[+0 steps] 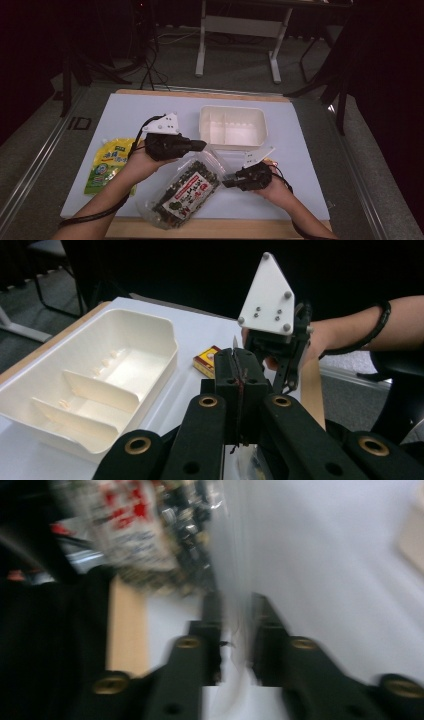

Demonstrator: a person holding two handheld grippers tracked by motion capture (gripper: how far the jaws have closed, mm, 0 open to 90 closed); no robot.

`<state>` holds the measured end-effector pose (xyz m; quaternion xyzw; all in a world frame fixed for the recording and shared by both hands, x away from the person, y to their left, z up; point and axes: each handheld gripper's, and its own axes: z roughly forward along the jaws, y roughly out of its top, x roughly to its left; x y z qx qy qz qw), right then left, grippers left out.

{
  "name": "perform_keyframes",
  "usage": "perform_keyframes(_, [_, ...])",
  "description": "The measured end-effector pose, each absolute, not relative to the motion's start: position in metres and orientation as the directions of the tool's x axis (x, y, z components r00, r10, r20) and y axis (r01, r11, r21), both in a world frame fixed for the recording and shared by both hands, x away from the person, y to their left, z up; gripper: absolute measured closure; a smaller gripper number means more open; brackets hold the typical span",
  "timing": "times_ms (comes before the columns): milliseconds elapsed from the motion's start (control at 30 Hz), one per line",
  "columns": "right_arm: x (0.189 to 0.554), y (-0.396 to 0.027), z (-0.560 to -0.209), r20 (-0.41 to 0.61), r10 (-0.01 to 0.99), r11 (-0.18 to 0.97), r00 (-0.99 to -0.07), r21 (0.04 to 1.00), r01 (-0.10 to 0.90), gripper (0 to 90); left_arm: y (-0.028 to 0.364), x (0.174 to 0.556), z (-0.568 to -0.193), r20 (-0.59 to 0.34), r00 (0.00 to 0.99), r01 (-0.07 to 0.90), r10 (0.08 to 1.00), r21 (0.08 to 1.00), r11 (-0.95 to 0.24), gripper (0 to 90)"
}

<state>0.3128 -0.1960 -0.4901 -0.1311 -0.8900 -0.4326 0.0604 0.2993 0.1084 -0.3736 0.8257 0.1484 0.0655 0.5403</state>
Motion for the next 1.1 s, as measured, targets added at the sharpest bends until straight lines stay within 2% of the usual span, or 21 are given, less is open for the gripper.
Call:
perform_keyframes(100, [0.307,-0.194,-0.484,0.220,0.144,0.627,-0.965,0.734,0.261,89.1,0.112,0.300,-0.373,-0.071,0.950,0.188,0.305,0.908,-0.375,90.0])
perform_keyframes(400, [0.284,-0.194,-0.451,0.203,0.087,0.627,-0.975,0.750,0.211,89.8,0.127,0.291,-0.356,-0.061,0.958,0.167,0.281,0.913,-0.372,90.0])
perform_keyframes(633, [0.275,-0.199,-0.417,0.144,0.078,0.598,-0.986,0.785,0.162,89.9,0.143,0.281,-0.337,-0.042,0.966,0.122,0.253,0.943,-0.309,89.2])
perform_keyframes(667, [0.275,-0.199,-0.417,0.144,0.078,0.598,-0.986,0.785,0.162,89.9,0.143,0.281,-0.337,-0.042,0.966,0.122,0.253,0.943,-0.309,86.7])
perform_keyframes(733, [0.276,-0.202,-0.405,0.129,0.093,0.595,-0.987,0.788,0.159,89.9,0.143,0.281,-0.338,-0.037,0.968,0.119,0.247,0.938,-0.325,74.5])
perform_keyframes(767, [0.277,-0.204,-0.401,0.127,0.103,0.583,-0.987,0.796,0.163,89.9,0.141,0.283,-0.344,-0.073,0.972,0.149,0.225,0.929,-0.340,67.9])
perform_keyframes(867, [0.279,-0.205,-0.394,0.101,0.121,0.587,-0.987,0.795,0.154,89.9,0.137,0.282,-0.352,-0.062,0.971,0.147,0.231,0.917,-0.371,63.3])
perform_keyframes(900, [0.279,-0.206,-0.391,0.101,0.122,0.585,-0.987,0.796,0.154,89.9,0.136,0.283,-0.356,-0.077,0.971,0.161,0.228,0.912,-0.379,59.0])
perform_keyframes(967, [0.280,-0.206,-0.387,0.070,0.132,0.608,-0.989,0.782,0.137,89.8,0.136,0.286,-0.364,-0.073,0.968,0.164,0.239,0.906,-0.391,64.3])
perform_keyframes(1100, [0.285,-0.207,-0.382,0.066,0.149,0.617,-0.987,0.774,0.145,89.7,0.134,0.289,-0.370,-0.069,0.971,0.160,0.230,0.900,-0.406,69.2])
